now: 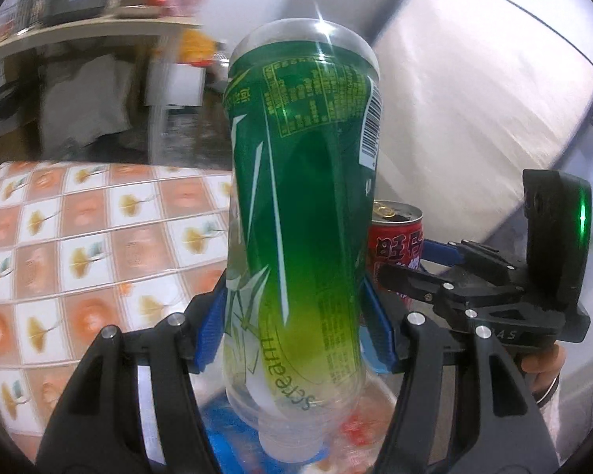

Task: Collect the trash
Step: 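Carry bottle and can over the blue wastebasket and open both tools, then move both tools back over the table toward the plastic bags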

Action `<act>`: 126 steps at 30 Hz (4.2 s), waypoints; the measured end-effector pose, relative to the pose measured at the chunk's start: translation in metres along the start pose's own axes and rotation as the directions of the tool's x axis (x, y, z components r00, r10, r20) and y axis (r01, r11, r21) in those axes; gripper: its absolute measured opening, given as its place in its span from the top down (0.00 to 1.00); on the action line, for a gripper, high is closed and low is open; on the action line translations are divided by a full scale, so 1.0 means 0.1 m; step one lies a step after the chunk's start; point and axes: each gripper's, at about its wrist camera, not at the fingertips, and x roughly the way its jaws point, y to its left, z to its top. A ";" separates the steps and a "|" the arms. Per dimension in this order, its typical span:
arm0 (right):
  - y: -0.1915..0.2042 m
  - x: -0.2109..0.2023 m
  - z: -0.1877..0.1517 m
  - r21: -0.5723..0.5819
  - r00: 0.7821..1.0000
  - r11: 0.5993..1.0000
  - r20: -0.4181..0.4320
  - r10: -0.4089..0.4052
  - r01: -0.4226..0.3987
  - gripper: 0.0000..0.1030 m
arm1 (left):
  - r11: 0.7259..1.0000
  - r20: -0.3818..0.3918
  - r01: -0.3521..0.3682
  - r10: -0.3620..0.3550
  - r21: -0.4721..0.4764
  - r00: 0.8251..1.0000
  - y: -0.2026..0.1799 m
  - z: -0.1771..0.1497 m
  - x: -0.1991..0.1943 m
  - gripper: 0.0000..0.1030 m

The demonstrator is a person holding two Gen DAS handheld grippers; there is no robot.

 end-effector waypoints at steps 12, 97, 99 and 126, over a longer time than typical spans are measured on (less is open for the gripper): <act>-1.66 -0.61 -1.19 0.280 0.985 0.945 -0.011 -0.173 0.169 0.41 | 0.978 -0.197 0.154 -0.124 0.142 0.972 -1.54 -0.29 1.48 0.43; 0.85 -0.20 -1.79 -0.108 0.953 0.994 0.303 0.024 0.009 0.06 | 0.903 0.265 -0.246 0.348 -0.352 0.899 1.30 -2.29 -1.64 0.08; 0.97 -0.19 -1.80 -0.131 0.955 0.991 0.288 0.066 -0.029 0.06 | 0.906 0.283 -0.241 0.346 -0.347 0.895 1.33 -2.37 -1.63 0.08; 0.97 -0.36 -2.10 0.337 0.957 0.936 0.289 0.004 -0.106 0.23 | 0.978 0.306 0.012 -0.076 0.206 0.949 1.07 -2.21 -1.21 0.08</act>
